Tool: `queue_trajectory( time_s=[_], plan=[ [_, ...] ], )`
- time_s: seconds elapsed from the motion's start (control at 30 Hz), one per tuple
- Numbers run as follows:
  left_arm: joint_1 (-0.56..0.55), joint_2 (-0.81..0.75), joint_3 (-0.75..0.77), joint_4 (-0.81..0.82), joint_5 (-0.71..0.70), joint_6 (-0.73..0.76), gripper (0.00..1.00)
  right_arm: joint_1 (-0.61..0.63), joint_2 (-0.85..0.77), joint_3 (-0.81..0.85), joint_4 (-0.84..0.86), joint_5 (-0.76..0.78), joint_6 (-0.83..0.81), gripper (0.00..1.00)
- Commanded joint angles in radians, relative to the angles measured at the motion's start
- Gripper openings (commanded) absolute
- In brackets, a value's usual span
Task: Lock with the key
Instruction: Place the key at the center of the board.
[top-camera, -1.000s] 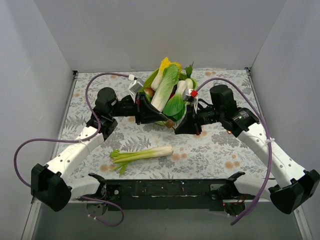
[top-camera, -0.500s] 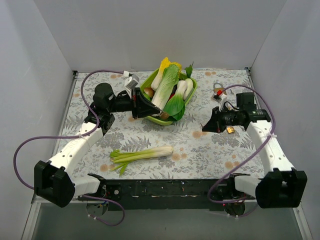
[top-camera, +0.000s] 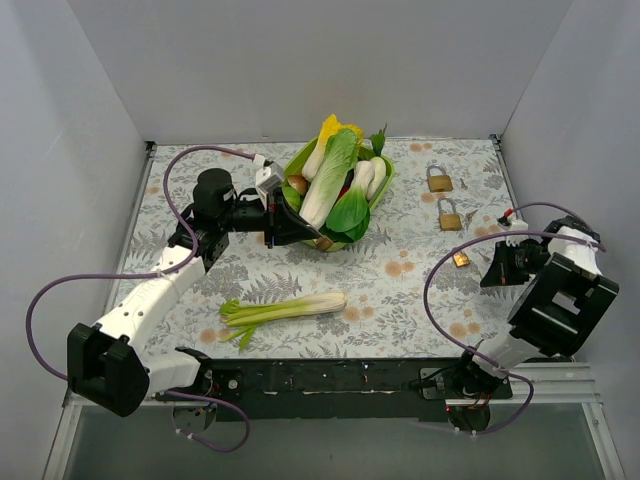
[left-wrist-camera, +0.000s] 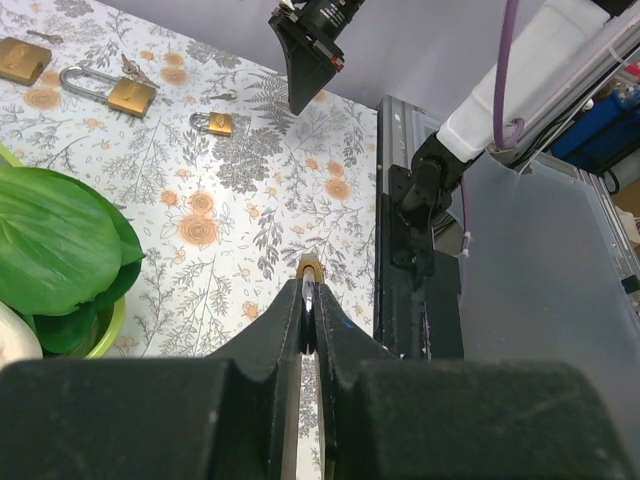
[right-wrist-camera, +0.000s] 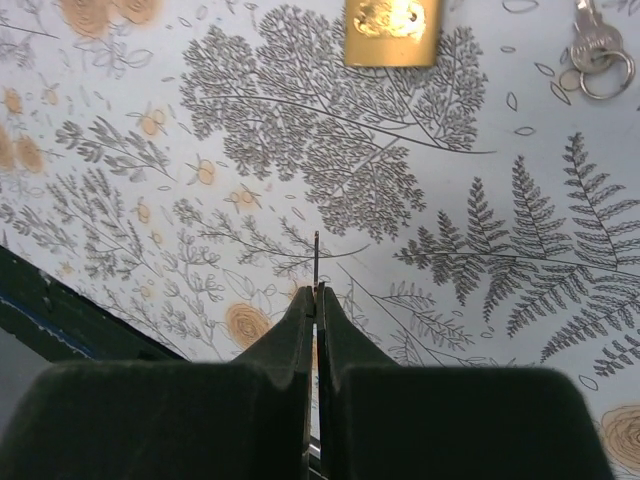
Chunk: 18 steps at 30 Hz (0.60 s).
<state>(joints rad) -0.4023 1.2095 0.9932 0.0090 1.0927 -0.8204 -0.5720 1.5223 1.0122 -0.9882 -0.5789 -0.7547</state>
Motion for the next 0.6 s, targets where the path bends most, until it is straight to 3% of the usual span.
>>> queue_trajectory(
  time_s=[0.0, 0.57],
  plan=[
    [-0.001, -0.019, -0.005, -0.029, 0.024, 0.037, 0.00, -0.019, 0.056, 0.031, 0.049, 0.063, -0.064, 0.01],
    [-0.003, -0.005, -0.054, 0.037, 0.030, 0.003, 0.00, -0.048, 0.128, -0.041, 0.217, 0.223, 0.015, 0.01]
  ],
)
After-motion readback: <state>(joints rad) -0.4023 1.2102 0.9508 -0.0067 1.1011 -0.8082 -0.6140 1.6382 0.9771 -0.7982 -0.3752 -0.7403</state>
